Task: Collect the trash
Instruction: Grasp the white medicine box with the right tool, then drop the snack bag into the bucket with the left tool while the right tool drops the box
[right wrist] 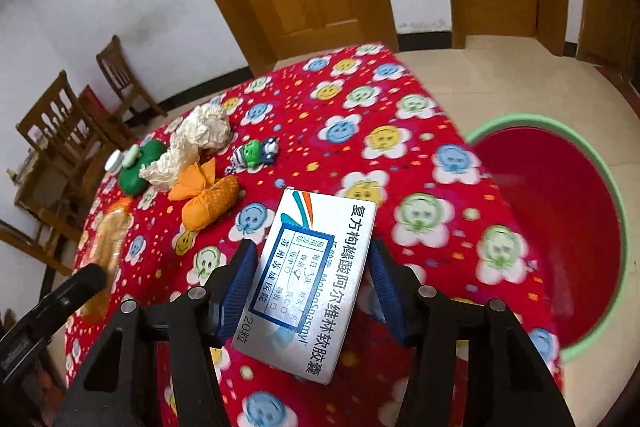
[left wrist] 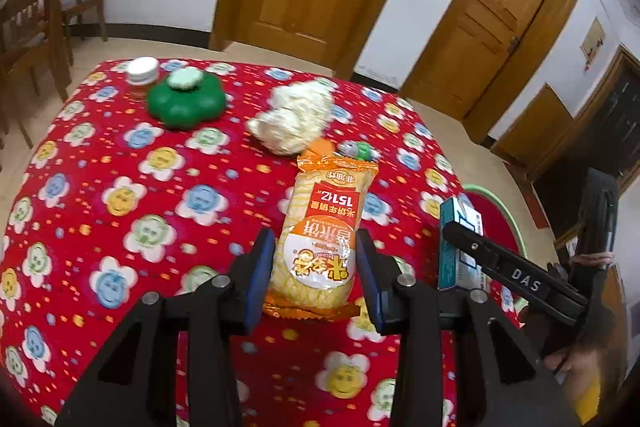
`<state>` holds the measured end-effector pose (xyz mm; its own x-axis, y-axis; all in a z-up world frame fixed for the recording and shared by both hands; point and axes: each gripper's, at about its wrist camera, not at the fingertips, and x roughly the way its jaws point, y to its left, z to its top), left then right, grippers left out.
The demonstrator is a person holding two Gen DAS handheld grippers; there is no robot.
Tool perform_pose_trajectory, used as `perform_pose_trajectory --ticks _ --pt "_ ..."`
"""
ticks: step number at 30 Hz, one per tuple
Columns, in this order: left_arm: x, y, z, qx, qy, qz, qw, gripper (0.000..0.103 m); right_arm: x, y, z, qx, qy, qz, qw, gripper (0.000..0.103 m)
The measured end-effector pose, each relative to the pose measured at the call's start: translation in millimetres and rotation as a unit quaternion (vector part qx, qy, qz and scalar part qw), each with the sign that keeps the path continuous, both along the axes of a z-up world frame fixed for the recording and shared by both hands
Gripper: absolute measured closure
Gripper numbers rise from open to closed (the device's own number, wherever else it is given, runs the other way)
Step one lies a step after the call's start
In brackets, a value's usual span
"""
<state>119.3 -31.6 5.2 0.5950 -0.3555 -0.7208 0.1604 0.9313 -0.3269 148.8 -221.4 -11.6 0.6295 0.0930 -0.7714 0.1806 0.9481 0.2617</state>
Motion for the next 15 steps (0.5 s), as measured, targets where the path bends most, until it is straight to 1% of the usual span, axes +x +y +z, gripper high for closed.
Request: perform_pose_trajectory --ticks 5,11,15 --pt "-6 -21 6 -0.002 0.000 -0.025 0.9997 0.062 -22 -18 12 0.001 -0.018 -0.018 1.000 0.045" --pt "-11 -51 22 0.004 -0.009 -0.063 0.9980 0.062 -42 -46 23 0.000 -0.035 -0.045 0.998 0.045" --pt "-10 -70 29 -0.002 -0.004 -0.083 0.9965 0.062 -51 -68 28 0.001 -0.041 -0.065 0.997 0.045"
